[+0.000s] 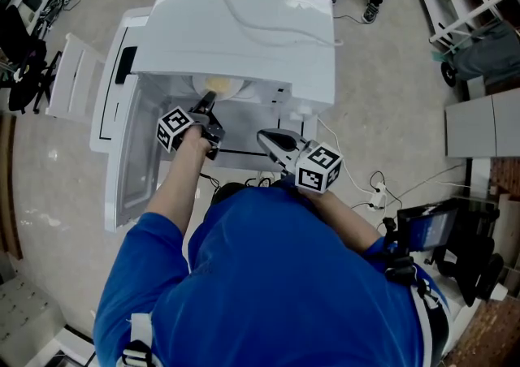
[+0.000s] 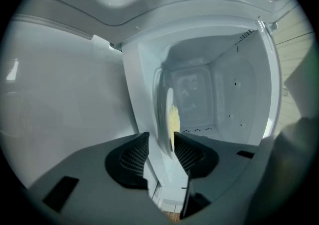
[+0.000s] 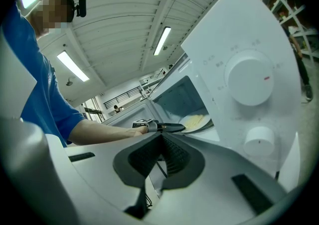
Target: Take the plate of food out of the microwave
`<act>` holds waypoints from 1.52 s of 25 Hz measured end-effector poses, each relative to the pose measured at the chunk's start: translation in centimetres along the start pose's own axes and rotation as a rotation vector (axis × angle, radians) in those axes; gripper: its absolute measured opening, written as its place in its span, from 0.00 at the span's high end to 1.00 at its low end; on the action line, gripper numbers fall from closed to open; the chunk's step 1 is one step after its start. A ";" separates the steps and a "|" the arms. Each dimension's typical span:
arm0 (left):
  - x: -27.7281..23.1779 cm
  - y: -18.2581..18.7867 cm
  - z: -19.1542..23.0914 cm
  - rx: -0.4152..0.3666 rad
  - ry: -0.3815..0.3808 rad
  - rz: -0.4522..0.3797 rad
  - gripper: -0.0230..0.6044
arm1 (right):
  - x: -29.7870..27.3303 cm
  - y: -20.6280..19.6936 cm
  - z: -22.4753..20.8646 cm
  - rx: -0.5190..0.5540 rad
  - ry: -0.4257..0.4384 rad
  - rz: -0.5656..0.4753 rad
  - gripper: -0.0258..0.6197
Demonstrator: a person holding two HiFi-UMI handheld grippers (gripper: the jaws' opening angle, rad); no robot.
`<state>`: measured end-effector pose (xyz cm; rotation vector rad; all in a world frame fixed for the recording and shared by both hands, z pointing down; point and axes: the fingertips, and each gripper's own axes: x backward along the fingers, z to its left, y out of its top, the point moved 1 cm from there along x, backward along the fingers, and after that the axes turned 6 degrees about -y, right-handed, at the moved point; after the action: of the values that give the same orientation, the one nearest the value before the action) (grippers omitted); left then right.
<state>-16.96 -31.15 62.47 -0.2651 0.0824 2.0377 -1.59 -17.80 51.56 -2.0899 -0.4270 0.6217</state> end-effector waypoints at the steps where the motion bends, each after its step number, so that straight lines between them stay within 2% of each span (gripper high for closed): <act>1: 0.1 0.0 0.0 0.000 0.000 0.002 0.69 | 0.0 0.0 0.0 0.001 0.000 0.000 0.97; 8: 0.4 0.0 -0.2 0.004 -0.005 0.005 0.76 | -0.3 0.1 0.2 0.003 0.006 0.000 0.97; 11: 0.6 0.1 -0.6 0.006 -0.022 -0.006 0.81 | -0.4 0.1 0.4 0.003 0.008 0.002 0.97; 13: 0.7 0.2 -1.0 0.005 -0.038 -0.017 0.89 | -0.4 0.0 0.5 0.003 0.010 0.003 0.97; 15: 0.7 0.4 -1.2 0.007 -0.054 -0.022 0.91 | -0.3 0.0 0.5 0.004 0.010 0.003 0.97; 38: 3.5 0.5 -1.8 0.048 -0.218 -0.086 0.94 | 0.2 -0.4 1.1 0.007 0.007 0.001 0.97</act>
<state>-18.68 -28.61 59.95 -0.0148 -0.0153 1.9642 -2.10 -16.70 51.31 -2.0853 -0.4196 0.6156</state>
